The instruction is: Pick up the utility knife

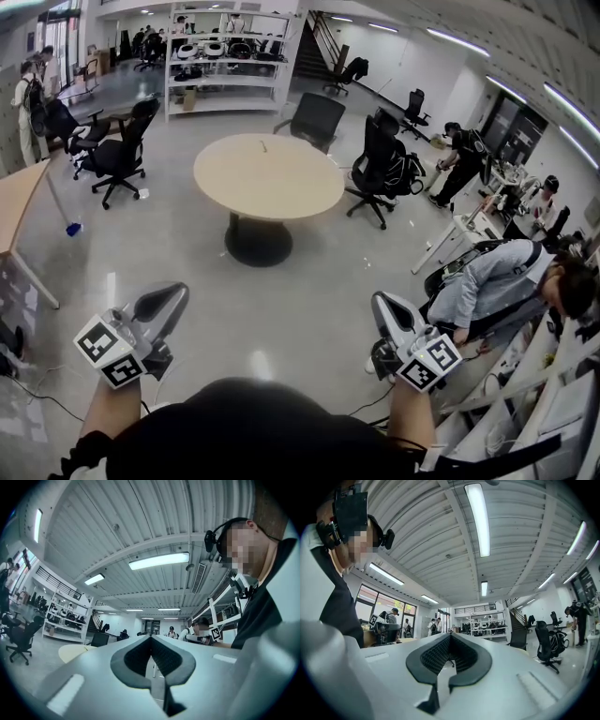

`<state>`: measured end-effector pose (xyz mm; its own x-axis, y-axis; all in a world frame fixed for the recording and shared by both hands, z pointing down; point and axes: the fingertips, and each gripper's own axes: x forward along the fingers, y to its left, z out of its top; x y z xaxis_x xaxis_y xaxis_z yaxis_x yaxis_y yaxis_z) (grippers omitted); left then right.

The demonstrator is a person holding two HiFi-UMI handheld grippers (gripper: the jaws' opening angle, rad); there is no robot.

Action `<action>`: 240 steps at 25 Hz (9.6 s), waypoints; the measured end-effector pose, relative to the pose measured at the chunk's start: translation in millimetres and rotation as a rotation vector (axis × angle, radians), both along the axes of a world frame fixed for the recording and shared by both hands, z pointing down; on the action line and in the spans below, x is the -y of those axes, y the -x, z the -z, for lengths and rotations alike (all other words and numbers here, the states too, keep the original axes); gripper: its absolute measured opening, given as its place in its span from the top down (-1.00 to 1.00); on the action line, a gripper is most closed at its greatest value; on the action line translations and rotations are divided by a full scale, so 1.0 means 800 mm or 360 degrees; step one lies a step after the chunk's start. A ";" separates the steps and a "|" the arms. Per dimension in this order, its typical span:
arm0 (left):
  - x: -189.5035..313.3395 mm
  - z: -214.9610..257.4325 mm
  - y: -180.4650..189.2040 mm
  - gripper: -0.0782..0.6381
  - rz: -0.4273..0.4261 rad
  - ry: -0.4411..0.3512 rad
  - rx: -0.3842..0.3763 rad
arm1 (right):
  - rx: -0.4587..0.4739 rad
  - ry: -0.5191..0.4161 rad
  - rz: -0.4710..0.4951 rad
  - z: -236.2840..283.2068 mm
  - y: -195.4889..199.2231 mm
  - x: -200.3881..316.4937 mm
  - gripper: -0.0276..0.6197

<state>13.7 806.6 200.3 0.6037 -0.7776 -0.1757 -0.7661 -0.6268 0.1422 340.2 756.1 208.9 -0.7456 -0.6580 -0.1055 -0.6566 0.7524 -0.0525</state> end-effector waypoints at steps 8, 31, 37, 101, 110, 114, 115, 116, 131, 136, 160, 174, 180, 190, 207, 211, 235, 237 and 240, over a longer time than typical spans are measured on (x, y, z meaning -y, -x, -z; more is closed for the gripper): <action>0.002 -0.003 -0.088 0.78 -0.0021 0.0021 0.0010 | 0.0012 -0.0001 0.0002 -0.008 -0.083 -0.001 0.87; 0.197 -0.031 -0.016 0.78 -0.0211 0.0066 -0.0093 | -0.0104 0.0037 -0.0142 -0.015 -0.007 0.149 0.87; 0.276 -0.014 0.083 0.78 -0.0237 0.0014 -0.0098 | -0.0111 -0.0019 -0.0178 0.016 0.087 0.225 0.87; 0.969 -0.042 0.115 0.78 -0.0134 0.0058 -0.0085 | -0.0183 0.0004 0.0007 -0.008 0.141 0.948 0.87; 1.068 -0.074 0.177 0.78 -0.0120 0.0120 -0.0129 | -0.0245 0.0055 0.0040 -0.027 0.211 1.050 0.87; 1.099 -0.086 0.179 0.78 -0.0069 0.0143 -0.0129 | -0.0252 0.0081 0.0095 -0.035 0.217 1.099 0.87; 1.104 -0.089 0.178 0.78 -0.0048 0.0152 -0.0127 | -0.0252 0.0084 0.0123 -0.038 0.218 1.110 0.87; 1.109 -0.091 0.176 0.78 -0.0023 0.0160 -0.0124 | -0.0250 0.0085 0.0155 -0.041 0.219 1.122 0.87; 1.138 -0.099 0.100 0.78 0.0443 0.0210 -0.0019 | -0.0140 0.0021 0.0636 -0.068 0.190 1.291 0.87; 1.152 -0.110 0.143 0.78 0.0436 0.0258 -0.0042 | -0.0059 0.0178 0.0575 -0.103 0.217 1.292 0.87; 1.371 -0.164 0.213 0.78 0.0431 0.0274 0.0161 | -0.0420 0.0486 0.0292 -0.204 0.309 1.562 0.34; 1.561 -0.316 0.248 0.78 0.0386 0.0367 0.0202 | -0.0796 0.0868 0.0345 -0.439 0.427 1.726 0.24; 1.609 -0.400 0.255 0.78 0.0360 0.0486 0.0241 | -0.0902 0.1018 0.0411 -0.546 0.472 1.748 0.20; 1.645 -0.492 0.248 0.78 0.0284 0.0622 0.0221 | -0.1175 0.1100 0.0415 -0.664 0.508 1.756 -0.02; 1.653 -0.537 0.241 0.78 0.0209 0.0649 0.0179 | -0.1487 0.0946 0.0558 -0.701 0.520 1.740 0.49; 1.652 -0.534 0.241 0.78 0.0217 0.0645 0.0172 | -0.1480 0.0937 0.0569 -0.702 0.517 1.738 0.51; 1.562 -0.334 0.238 0.78 0.0276 0.0394 0.0080 | -0.1041 0.0786 0.0343 -0.454 0.445 1.690 0.52; 1.552 -0.303 0.246 0.78 0.0296 0.0297 0.0062 | -0.1017 0.0754 0.0324 -0.427 0.445 1.684 0.52; 1.533 -0.270 0.249 0.78 0.0331 0.0235 0.0067 | -0.0987 0.0694 0.0317 -0.387 0.444 1.674 0.52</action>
<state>-185.5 -420.0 416.5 0.4326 -0.9011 -0.0292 -0.8835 -0.4301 0.1854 -14.7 -583.3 518.2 -0.6919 -0.3920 0.6063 -0.5176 0.8548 -0.0381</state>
